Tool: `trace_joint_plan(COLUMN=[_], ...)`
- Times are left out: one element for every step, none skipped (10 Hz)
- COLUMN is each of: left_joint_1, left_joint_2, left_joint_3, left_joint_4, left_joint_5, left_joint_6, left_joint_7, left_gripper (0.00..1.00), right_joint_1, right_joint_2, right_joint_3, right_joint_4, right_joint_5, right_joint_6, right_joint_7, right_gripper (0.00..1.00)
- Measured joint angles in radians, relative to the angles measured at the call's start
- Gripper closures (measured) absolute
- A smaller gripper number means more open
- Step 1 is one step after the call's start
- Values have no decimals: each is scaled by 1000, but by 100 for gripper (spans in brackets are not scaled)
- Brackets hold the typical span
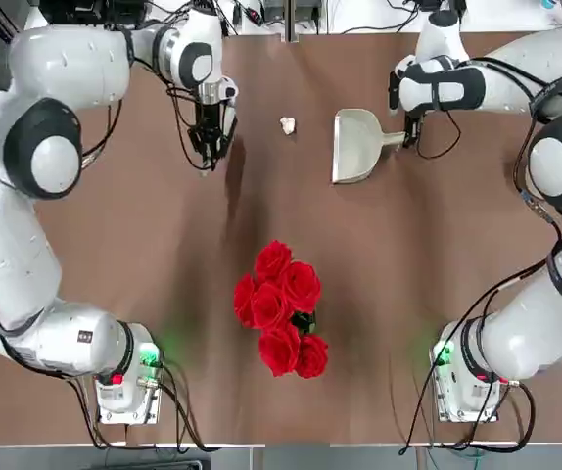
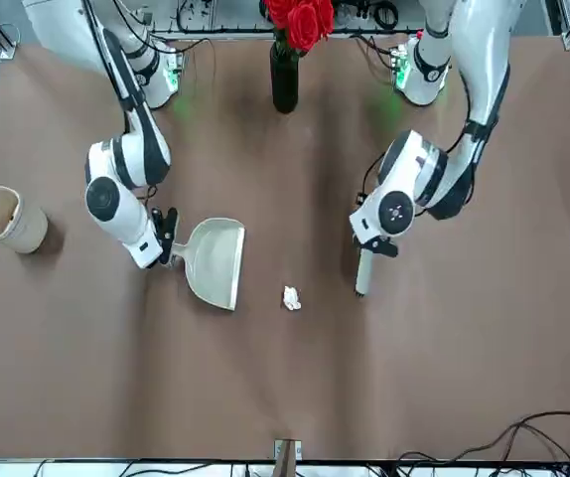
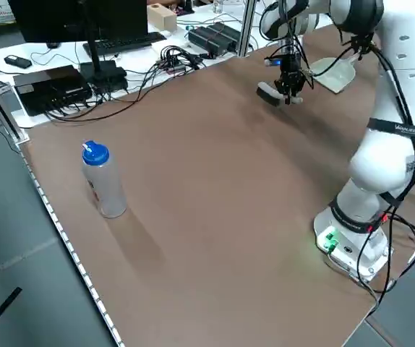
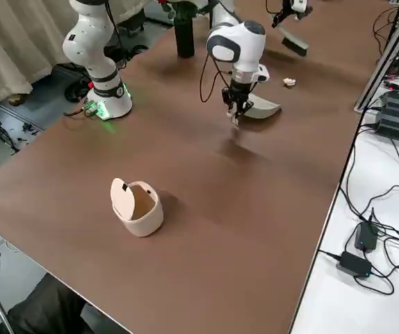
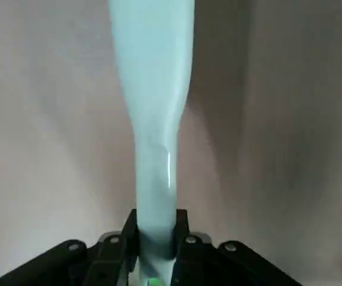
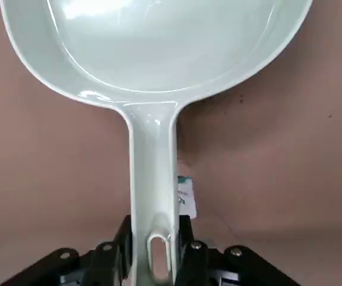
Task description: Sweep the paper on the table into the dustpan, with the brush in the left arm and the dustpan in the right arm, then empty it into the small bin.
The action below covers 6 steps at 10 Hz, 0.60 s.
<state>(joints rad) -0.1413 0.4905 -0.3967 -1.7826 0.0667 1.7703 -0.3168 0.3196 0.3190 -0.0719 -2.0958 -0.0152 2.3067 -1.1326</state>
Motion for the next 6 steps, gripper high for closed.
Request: trace_joint_plan(left_joint_1=[-6,-18,-32,-44,-51,-60], left_joint_2=[31,57,80,102,125,146], left_joint_3=[0,1,2,4,5,5], left_joint_4=[37,73,106,137,161,178], left_joint_5=[0,0,0,0,0,0], left_joint_6=[0,-1,-8,-19,-27,-28], left_joint_7=[-8,-15,-19,-21,-23,-33], left_gripper=[73,73,73,73,73,73], right_joint_1=[6,16,31,47,59,69], right_joint_2=[0,0,2,7,11,15], right_joint_3=[0,0,0,0,0,0], right_joint_4=[1,3,7,12,17,22], right_joint_5=[0,0,0,0,0,0], right_joint_6=[6,14,18,18,18,18], right_joint_7=[12,31,57,82,101,119], right_gripper=[67,67,67,67,67,67])
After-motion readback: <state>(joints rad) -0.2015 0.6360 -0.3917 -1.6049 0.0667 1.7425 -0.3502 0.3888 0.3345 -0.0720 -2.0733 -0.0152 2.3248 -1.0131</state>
